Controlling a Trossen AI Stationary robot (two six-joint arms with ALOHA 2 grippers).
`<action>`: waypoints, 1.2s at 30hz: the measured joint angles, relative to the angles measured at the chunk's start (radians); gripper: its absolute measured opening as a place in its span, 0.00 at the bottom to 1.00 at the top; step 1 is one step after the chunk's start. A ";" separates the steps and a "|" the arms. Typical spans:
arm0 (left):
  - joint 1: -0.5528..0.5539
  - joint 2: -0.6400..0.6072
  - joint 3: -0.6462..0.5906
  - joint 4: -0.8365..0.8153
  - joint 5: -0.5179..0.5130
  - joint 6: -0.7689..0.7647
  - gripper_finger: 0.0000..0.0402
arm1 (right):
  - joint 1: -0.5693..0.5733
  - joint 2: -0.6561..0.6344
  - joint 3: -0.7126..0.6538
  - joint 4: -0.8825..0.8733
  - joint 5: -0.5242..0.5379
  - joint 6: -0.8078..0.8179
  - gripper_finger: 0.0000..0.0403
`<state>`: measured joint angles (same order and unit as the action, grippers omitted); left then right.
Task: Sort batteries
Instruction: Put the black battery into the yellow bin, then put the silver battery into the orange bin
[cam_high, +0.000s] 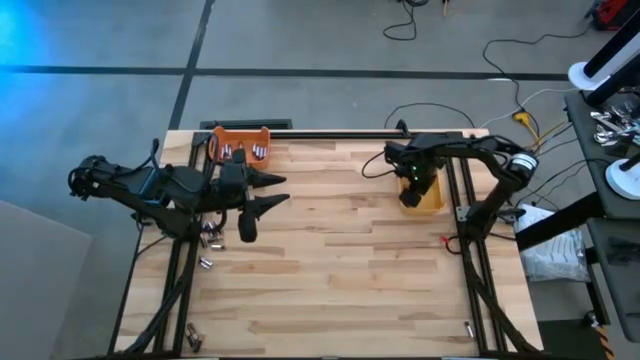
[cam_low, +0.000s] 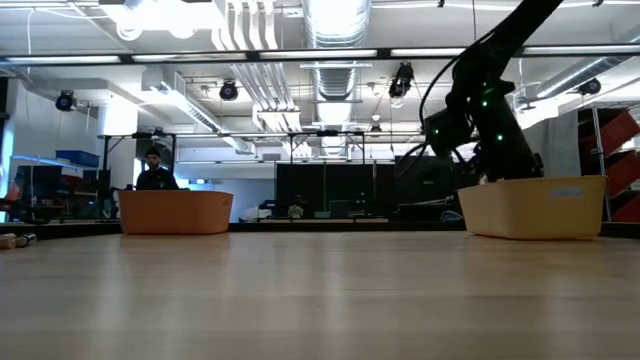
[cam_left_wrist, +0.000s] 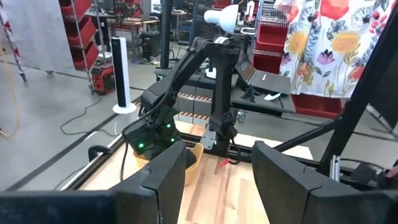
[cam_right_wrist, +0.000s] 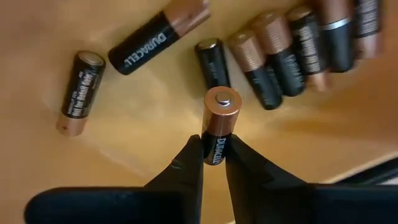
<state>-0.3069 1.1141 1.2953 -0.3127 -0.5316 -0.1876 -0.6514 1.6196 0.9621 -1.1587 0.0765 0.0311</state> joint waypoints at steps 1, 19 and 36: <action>0.000 0.000 0.000 0.000 0.000 -0.011 0.41 | -0.002 0.011 0.002 0.011 -0.003 -0.004 0.11; -0.075 -0.003 0.000 -0.004 0.097 -0.154 0.41 | -0.002 -0.100 0.043 0.014 0.059 0.153 0.39; -0.173 0.023 0.000 0.002 0.097 -0.171 0.41 | 0.618 -0.644 0.048 0.110 0.139 0.767 0.50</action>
<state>-0.4800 1.1373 1.2953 -0.3105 -0.4343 -0.3583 -0.0335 0.9758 1.0100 -1.0487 0.2159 0.7982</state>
